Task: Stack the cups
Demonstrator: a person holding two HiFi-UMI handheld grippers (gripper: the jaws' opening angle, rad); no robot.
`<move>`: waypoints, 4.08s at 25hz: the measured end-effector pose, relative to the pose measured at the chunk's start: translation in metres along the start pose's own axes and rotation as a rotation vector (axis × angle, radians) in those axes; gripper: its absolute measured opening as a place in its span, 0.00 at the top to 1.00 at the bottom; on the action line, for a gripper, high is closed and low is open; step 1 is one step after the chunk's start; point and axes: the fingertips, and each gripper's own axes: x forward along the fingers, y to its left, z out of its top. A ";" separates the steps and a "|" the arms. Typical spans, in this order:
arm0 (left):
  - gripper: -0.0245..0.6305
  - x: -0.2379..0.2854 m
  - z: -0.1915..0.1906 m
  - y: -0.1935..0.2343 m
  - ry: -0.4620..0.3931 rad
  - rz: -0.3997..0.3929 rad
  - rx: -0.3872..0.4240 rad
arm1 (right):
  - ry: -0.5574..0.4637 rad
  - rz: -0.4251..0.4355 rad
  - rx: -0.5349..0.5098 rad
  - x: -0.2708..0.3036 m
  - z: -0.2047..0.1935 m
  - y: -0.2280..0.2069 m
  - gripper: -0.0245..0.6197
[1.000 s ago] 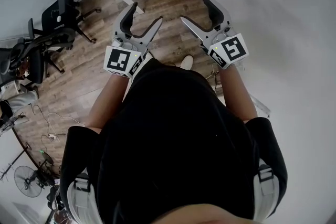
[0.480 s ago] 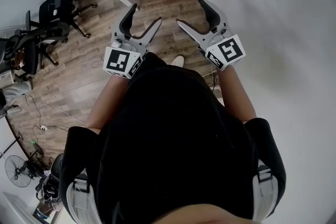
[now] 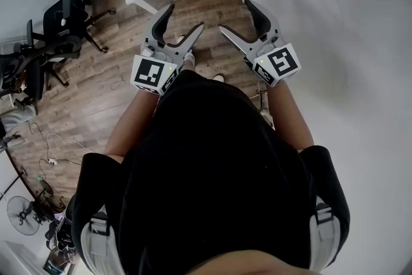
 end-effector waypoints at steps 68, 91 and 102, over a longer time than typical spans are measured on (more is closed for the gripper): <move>0.55 0.302 -0.046 0.285 0.138 -0.026 -0.044 | 0.629 0.063 0.095 0.300 -0.271 -0.276 0.47; 0.56 0.279 -0.088 0.318 0.220 0.147 -0.090 | 0.621 0.069 0.006 0.396 -0.276 -0.332 0.61; 0.56 0.274 -0.102 0.335 0.260 0.283 -0.094 | 0.531 0.149 0.060 0.398 -0.242 -0.334 0.49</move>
